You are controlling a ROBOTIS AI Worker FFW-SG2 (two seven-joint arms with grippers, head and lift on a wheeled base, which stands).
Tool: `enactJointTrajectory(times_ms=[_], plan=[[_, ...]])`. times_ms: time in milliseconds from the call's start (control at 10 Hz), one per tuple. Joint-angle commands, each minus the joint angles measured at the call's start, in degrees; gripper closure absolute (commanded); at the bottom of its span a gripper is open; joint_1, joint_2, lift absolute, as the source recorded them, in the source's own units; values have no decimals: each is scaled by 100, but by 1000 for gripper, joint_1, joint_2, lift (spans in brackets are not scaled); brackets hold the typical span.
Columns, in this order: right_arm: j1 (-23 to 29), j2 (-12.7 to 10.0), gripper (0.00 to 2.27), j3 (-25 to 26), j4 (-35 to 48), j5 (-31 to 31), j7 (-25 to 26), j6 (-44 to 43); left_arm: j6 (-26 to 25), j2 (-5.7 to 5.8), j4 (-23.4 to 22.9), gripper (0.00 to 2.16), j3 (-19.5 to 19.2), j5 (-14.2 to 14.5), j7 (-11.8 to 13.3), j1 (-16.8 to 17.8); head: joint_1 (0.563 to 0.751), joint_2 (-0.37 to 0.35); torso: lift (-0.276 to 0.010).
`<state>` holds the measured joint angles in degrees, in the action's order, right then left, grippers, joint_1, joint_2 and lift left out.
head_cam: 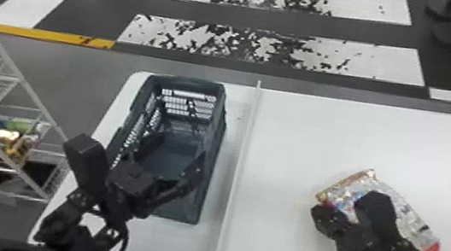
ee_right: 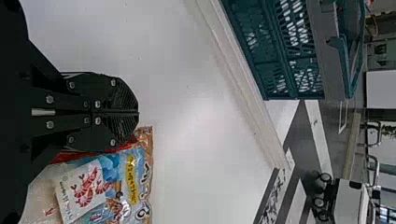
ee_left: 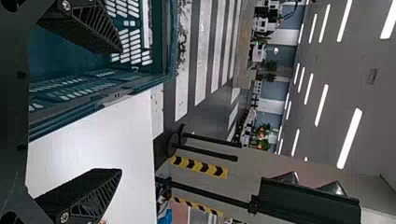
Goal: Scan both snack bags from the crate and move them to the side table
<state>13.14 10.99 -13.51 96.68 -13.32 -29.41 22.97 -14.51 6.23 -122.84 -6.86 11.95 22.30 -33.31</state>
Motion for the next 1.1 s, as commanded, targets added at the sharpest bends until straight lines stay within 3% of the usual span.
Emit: enactJointTrajectory(times_ms=[0,600,1000], plan=[[-92,-9,2256,-29,-132,-39,286,107,-4,10,-3,87,-8,0,2,0,695,151,-75],[-382,-88,2256,33,-554,22,1403,336,-4,27,15,87,-8,0,2,0,695,79,-75],[-725,-246,2256,42,-923,66,1833,336,14,27,-3,87,-17,9,2,-17,695,61,-75]])
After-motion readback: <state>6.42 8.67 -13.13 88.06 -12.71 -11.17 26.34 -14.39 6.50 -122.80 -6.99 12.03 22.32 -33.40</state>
